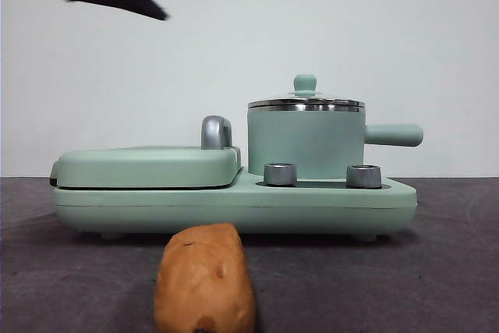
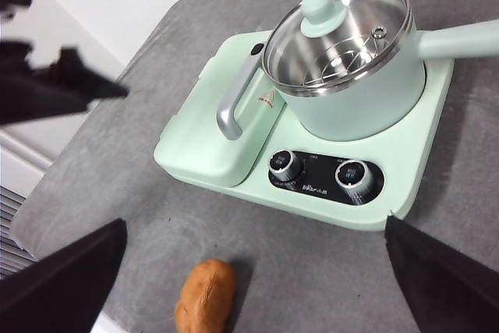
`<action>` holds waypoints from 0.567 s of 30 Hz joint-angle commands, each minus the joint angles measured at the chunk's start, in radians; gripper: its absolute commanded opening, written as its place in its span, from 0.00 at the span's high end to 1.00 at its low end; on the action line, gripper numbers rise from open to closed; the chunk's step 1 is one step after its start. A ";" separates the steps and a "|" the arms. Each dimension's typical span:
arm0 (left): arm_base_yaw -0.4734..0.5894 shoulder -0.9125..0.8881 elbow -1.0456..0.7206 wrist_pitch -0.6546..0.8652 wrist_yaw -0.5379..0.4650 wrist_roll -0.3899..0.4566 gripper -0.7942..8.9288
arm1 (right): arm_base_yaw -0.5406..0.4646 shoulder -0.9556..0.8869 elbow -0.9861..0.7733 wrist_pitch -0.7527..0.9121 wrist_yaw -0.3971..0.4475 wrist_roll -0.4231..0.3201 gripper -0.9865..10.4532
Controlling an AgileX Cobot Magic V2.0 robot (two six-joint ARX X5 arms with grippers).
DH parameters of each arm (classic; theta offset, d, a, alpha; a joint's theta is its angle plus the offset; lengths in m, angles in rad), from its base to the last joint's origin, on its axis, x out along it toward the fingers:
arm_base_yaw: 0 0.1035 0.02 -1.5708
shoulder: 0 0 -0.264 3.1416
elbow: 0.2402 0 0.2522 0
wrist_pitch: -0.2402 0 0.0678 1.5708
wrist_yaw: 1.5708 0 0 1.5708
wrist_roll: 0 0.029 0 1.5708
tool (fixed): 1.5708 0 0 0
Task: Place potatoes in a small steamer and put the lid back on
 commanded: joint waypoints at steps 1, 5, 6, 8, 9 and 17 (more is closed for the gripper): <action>-0.047 0.158 0.196 -0.058 -0.080 0.085 0.46 | 0.000 0.003 0.015 0.005 -0.004 -0.015 0.45; -0.094 0.343 0.422 -0.122 -0.179 0.095 0.47 | 0.000 0.003 0.015 0.005 -0.004 -0.015 0.45; -0.106 0.392 0.483 -0.137 -0.209 0.099 0.47 | 0.000 0.003 0.015 0.005 -0.004 -0.015 0.45; -0.125 0.476 0.584 -0.142 -0.268 0.100 0.47 | 0.000 0.003 0.015 0.005 -0.004 -0.015 0.45; -0.134 0.519 0.640 -0.145 -0.294 0.100 0.47 | 0.000 0.003 0.015 0.005 -0.004 -0.014 0.45; -0.167 0.761 0.913 -0.150 -0.371 0.076 0.47 | 0.000 0.003 0.015 0.005 -0.004 -0.014 0.45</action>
